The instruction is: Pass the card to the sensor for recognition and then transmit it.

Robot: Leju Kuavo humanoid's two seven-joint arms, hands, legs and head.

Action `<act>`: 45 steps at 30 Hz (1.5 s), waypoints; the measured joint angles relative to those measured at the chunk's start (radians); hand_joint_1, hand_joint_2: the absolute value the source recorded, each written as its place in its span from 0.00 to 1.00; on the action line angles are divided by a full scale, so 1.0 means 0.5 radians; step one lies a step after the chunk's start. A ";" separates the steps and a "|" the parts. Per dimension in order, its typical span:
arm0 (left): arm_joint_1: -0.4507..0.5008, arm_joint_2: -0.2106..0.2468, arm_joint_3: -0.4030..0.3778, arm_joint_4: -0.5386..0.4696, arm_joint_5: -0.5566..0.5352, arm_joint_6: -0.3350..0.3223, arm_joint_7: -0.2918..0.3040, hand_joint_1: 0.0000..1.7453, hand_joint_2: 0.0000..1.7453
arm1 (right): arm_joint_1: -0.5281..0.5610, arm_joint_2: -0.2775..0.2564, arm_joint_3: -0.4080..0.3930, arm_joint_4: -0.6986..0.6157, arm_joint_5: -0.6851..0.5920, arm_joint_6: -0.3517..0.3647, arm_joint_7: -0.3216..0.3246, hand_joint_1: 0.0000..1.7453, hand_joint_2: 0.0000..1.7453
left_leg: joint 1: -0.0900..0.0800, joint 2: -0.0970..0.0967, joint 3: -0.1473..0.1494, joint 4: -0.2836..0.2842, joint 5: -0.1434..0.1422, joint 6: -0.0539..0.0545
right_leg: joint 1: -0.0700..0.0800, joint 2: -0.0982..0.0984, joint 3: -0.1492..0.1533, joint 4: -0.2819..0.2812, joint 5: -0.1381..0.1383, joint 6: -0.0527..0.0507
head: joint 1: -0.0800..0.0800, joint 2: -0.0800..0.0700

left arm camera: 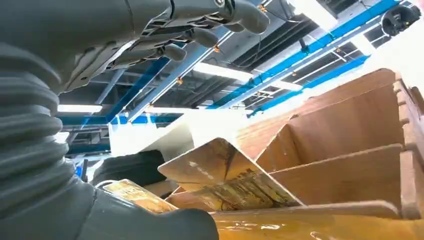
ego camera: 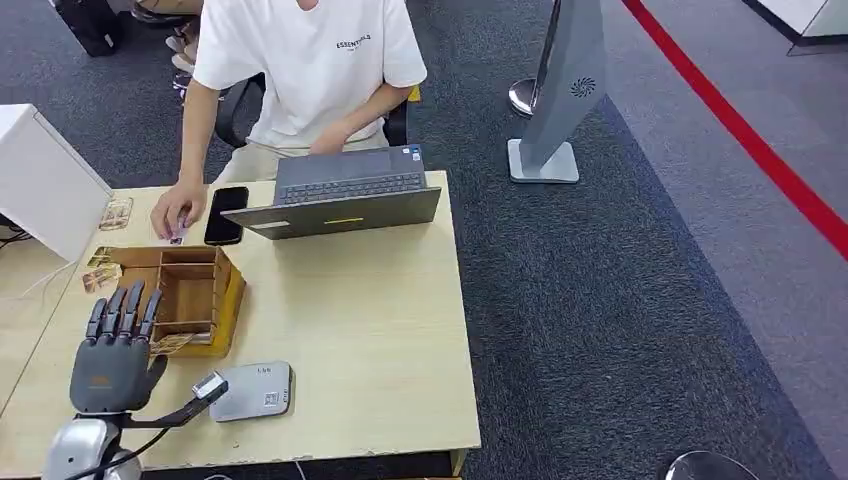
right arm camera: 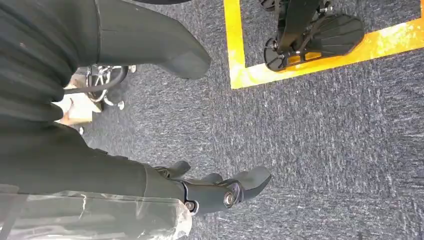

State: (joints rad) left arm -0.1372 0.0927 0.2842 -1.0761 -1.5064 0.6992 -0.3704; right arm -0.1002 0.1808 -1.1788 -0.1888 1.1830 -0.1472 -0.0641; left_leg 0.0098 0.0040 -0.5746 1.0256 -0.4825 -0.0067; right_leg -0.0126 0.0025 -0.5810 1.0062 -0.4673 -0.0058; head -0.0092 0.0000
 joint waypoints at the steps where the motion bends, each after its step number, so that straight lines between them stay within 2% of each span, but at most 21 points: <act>1: 0.003 -0.001 -0.004 -0.005 0.002 0.000 0.001 0.00 1.00 | 0.000 0.000 0.000 0.000 0.000 0.000 0.000 0.00 1.00 | 0.000 0.000 0.000 0.000 0.000 0.000 | 0.000 0.000 0.000 0.000 0.000 0.000 | 0.000 0.000; 9: 0.022 -0.002 -0.020 -0.012 0.015 0.000 0.008 0.00 1.00 | -0.001 0.000 0.000 0.000 -0.002 -0.001 0.000 0.00 1.00 | 0.000 0.000 0.000 0.000 0.000 0.000 | 0.000 0.000 0.000 0.000 0.000 0.000 | 0.000 0.000; 10: 0.023 -0.002 -0.020 -0.012 0.016 0.000 0.011 1.00 1.00 | 0.000 0.000 0.000 0.000 -0.002 -0.002 0.000 0.00 1.00 | 0.000 0.000 0.000 0.000 0.000 0.000 | 0.000 0.000 0.000 0.000 0.000 0.000 | 0.000 0.000; 17: 0.022 0.002 -0.034 0.009 0.085 0.000 0.047 1.00 1.00 | 0.000 0.000 0.001 0.000 -0.012 -0.008 -0.003 0.00 1.00 | 0.000 0.000 0.000 0.000 0.000 0.000 | 0.000 0.000 0.000 0.000 0.000 0.000 | 0.000 0.000; 21: 0.002 0.038 -0.086 0.100 0.169 0.000 0.088 1.00 1.00 | 0.000 0.000 0.001 0.000 -0.012 -0.007 -0.003 0.00 1.00 | 0.000 0.000 0.000 0.000 0.000 0.000 | 0.000 0.000 0.000 0.000 0.000 0.000 | 0.000 0.000; 41: -0.041 0.066 -0.102 0.238 0.234 0.000 0.056 1.00 1.00 | -0.001 0.000 0.000 0.000 0.026 -0.005 -0.018 0.00 1.00 | 0.000 0.000 0.000 0.000 0.000 0.000 | 0.000 0.000 0.000 0.000 0.000 0.000 | 0.000 0.000; 45: -0.043 0.062 -0.102 0.246 0.239 0.002 0.005 1.00 1.00 | -0.001 0.000 -0.001 0.000 0.025 -0.005 -0.018 0.00 1.00 | 0.000 0.000 0.000 0.000 0.000 0.000 | 0.000 0.000 0.000 0.000 0.000 0.000 | 0.000 0.000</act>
State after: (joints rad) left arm -0.1589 0.1236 0.2331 -0.9529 -1.3870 0.7000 -0.3677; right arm -0.1006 0.1808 -1.1791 -0.1888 1.1955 -0.1499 -0.0732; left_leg 0.0098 0.0040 -0.5744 1.0256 -0.4825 -0.0067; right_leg -0.0126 0.0025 -0.5810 1.0062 -0.4673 -0.0058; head -0.0092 0.0000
